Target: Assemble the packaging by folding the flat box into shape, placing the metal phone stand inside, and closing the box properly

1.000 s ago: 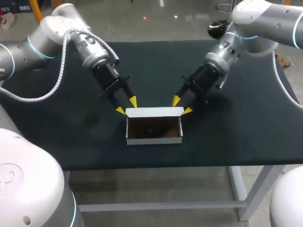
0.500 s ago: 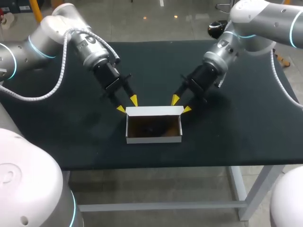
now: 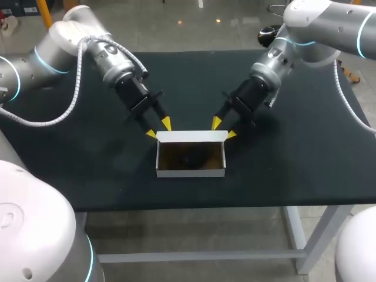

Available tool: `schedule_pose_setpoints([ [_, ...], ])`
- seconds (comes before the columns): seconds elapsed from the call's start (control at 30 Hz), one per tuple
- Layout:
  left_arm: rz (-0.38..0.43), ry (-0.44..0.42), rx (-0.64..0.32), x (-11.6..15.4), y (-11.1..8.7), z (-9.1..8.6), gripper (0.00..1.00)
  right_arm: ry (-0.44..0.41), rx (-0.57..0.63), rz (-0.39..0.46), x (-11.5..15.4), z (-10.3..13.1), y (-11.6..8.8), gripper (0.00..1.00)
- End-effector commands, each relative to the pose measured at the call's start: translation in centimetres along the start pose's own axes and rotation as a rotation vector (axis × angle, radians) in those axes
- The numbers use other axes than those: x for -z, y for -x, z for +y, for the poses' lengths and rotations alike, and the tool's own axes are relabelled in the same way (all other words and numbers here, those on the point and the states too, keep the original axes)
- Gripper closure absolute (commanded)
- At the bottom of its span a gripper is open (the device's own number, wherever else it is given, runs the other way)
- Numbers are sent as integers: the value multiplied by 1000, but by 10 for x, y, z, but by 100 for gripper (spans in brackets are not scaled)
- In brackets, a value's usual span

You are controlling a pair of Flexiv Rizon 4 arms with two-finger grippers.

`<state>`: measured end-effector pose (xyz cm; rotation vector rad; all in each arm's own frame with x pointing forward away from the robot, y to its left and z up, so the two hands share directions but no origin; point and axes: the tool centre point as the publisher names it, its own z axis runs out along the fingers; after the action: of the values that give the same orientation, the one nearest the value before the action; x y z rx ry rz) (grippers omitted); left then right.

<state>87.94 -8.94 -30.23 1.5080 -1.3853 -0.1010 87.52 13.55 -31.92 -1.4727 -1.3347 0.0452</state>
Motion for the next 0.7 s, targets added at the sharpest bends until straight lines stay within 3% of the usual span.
schedule_pose_setpoints([
  [0.03, 5, 2, -2, -3, -3, -2, 59, -10, 0, -5, -2, 5, -7, 55],
  [0.7, 17, -7, -8, -5, -1, -4, 60, -21, 0, -14, -5, 9, -9, 55],
])
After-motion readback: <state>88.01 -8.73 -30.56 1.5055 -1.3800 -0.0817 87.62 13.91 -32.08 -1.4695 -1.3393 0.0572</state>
